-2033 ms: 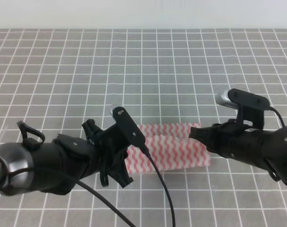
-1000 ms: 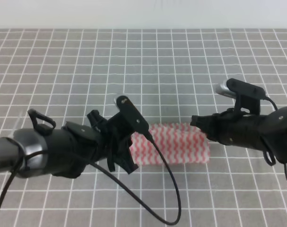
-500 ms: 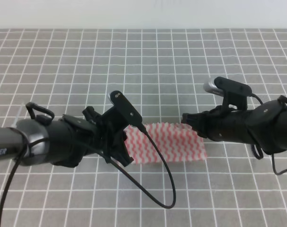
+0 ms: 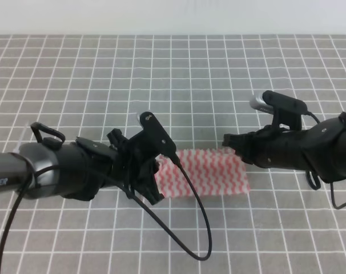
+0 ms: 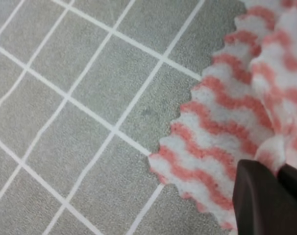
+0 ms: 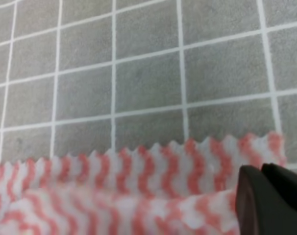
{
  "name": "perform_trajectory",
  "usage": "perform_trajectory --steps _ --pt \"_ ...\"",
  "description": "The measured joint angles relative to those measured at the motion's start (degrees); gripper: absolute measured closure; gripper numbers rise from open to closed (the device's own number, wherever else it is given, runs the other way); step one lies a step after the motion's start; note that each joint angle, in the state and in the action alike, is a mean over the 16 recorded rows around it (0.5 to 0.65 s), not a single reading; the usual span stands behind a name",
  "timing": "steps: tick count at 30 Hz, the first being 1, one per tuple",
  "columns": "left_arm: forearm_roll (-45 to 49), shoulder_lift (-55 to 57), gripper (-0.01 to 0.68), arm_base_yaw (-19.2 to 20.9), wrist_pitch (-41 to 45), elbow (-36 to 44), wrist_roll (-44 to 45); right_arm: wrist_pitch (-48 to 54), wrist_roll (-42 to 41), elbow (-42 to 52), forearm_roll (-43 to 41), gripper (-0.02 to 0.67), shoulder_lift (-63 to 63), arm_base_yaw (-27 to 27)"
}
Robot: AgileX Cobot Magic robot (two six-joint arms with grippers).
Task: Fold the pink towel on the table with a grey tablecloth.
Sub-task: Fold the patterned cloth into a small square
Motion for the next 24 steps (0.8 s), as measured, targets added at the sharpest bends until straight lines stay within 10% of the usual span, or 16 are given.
perform_trajectory --steps 16,24 --pt "-4.3 -0.8 0.267 0.0 -6.6 -3.5 -1.4 0.5 0.0 0.0 0.0 0.664 0.6 -0.3" --pt "-8.7 -3.8 0.313 0.0 -11.0 -6.2 -2.9 0.1 0.0 0.0 0.0 0.664 0.6 -0.3"
